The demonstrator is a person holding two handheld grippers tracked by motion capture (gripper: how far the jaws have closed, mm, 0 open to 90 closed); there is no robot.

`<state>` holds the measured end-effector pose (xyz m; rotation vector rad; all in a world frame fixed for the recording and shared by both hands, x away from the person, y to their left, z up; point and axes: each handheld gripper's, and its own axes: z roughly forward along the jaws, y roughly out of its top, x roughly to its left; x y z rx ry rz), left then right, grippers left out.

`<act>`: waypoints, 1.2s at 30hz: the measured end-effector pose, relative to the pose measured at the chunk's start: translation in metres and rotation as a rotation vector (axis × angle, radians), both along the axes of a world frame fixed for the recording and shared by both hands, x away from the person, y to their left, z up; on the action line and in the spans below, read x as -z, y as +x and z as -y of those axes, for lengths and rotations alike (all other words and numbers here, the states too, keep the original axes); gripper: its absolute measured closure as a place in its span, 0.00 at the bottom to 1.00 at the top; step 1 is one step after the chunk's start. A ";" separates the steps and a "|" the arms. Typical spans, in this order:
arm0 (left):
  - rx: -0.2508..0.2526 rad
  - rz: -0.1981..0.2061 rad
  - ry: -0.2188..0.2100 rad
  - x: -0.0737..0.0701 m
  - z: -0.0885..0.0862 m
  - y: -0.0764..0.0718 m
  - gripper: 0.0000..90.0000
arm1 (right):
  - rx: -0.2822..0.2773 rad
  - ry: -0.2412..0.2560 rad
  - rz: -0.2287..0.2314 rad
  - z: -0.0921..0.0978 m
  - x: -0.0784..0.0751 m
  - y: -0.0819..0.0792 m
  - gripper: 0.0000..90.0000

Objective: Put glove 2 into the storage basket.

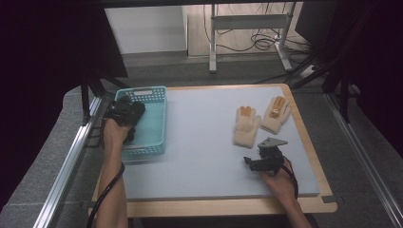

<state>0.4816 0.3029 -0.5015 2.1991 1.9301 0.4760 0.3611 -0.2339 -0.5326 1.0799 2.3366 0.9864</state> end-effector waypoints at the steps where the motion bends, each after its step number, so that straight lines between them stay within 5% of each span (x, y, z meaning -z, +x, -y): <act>1: 0.009 0.002 -0.003 0.000 0.001 0.000 0.33 | 0.000 0.000 0.000 0.000 0.000 0.000 0.22; 4: 0.020 0.010 -0.024 0.000 0.001 0.000 0.20 | 0.000 0.000 0.000 0.000 0.000 0.000 0.22; 8: 0.010 0.057 -0.143 -0.005 -0.002 -0.002 0.07 | 0.000 0.000 0.000 0.000 0.000 0.000 0.22; 10: 0.013 0.068 -0.140 -0.010 -0.003 -0.004 0.04 | 0.000 0.000 0.000 0.000 0.000 0.000 0.22; 17: 0.043 0.113 -0.179 -0.022 -0.006 -0.013 0.02 | 0.000 0.000 0.000 0.000 0.000 0.000 0.22; 24: 0.058 0.208 -0.261 -0.037 -0.007 -0.025 0.01 | 0.000 0.000 0.000 0.000 0.000 0.000 0.22; 26: 0.092 0.263 -0.307 -0.042 -0.003 -0.032 0.00 | 0.000 -0.001 0.000 0.000 0.000 0.000 0.22; 31: 0.148 0.314 -0.294 -0.048 0.008 -0.043 0.00 | 0.000 -0.001 0.001 0.000 0.000 0.000 0.22; 36: 0.260 0.377 -0.342 -0.063 0.028 -0.061 0.00 | 0.000 -0.001 0.000 0.000 0.000 0.000 0.22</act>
